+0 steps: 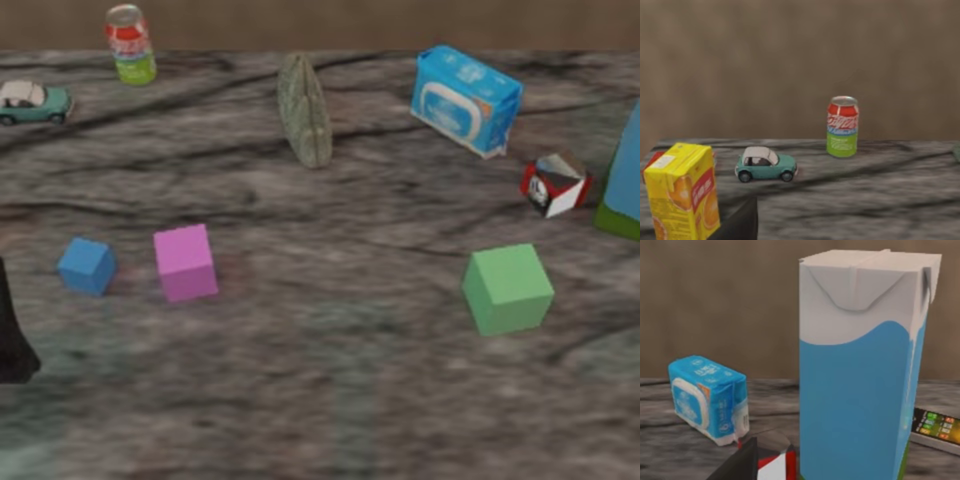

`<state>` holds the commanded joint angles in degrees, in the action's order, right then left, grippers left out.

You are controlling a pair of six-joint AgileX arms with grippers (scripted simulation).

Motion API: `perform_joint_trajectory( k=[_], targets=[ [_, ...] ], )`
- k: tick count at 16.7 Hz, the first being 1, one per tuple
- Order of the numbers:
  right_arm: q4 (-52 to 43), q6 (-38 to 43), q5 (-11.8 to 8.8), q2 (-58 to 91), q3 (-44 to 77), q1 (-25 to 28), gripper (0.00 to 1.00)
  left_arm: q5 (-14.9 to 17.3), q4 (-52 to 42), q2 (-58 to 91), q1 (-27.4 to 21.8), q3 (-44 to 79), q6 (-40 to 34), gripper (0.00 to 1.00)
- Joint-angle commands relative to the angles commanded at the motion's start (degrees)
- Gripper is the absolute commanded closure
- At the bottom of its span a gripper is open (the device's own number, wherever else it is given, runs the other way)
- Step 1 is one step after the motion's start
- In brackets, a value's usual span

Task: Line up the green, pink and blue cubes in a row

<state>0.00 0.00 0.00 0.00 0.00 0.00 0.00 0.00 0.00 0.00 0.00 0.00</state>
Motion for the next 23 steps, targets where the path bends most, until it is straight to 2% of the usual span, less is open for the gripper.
perform_joint_trajectory(
  k=[4, 9, 19, 23],
  targets=[
    [0.00, 0.00, 0.00, 0.00, 0.00, 0.00, 0.00, 0.05, -1.12, 1.76, -0.12, 1.73, 0.21, 0.00],
    [0.00, 0.00, 0.00, 0.00, 0.00, 0.00, 0.00, 0.06, -9.88, 16.82, -0.65, 15.35, 1.96, 0.00],
    [0.00, 0.00, 0.00, 0.00, 0.00, 0.00, 0.00, -0.33, -39.90, 78.18, -2.43, 57.46, 8.43, 0.00],
    [0.00, 0.00, 0.00, 0.00, 0.00, 0.00, 0.00, -0.29, -50.39, 97.99, -3.20, 72.57, 10.62, 0.00]
  ],
)
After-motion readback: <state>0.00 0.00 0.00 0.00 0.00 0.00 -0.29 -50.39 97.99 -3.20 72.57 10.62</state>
